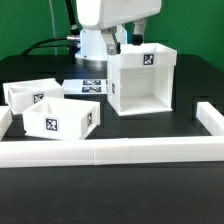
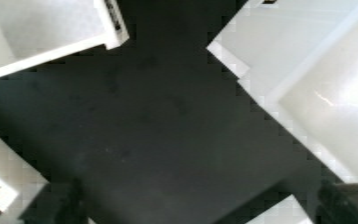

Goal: Assemble drawer

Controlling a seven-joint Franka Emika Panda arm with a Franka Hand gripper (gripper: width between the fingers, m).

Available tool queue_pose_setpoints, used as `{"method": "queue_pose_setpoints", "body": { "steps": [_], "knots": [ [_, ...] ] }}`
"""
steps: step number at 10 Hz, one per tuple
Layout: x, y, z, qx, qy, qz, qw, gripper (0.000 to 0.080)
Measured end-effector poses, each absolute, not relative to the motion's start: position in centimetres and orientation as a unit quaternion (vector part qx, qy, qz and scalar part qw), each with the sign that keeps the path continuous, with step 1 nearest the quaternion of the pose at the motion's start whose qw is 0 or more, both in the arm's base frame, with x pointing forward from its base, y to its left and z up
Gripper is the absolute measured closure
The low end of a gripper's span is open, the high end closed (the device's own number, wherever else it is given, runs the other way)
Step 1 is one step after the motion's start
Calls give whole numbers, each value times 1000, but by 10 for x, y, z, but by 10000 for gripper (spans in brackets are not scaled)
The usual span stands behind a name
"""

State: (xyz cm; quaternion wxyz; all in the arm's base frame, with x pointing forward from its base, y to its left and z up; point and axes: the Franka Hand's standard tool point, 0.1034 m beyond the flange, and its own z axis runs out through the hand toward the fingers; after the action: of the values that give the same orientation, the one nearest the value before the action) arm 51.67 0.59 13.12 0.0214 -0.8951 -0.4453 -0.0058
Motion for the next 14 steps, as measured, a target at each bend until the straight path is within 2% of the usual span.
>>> {"method": "queue_pose_setpoints", "body": {
  "steps": [2,3,4,7,11,14],
  "knots": [
    [503,8,132,-921,-388,-4,18,150],
    [485,20,134,-938,-348,-4,8,150],
    [473,35,135,-946,-323,1,8,150],
    [459,61,136,-960,-278,4,8,150],
    [458,60,135,-963,-271,3,9,150],
    [428,73,121,-982,-188,14,12,150]
  ]
}}
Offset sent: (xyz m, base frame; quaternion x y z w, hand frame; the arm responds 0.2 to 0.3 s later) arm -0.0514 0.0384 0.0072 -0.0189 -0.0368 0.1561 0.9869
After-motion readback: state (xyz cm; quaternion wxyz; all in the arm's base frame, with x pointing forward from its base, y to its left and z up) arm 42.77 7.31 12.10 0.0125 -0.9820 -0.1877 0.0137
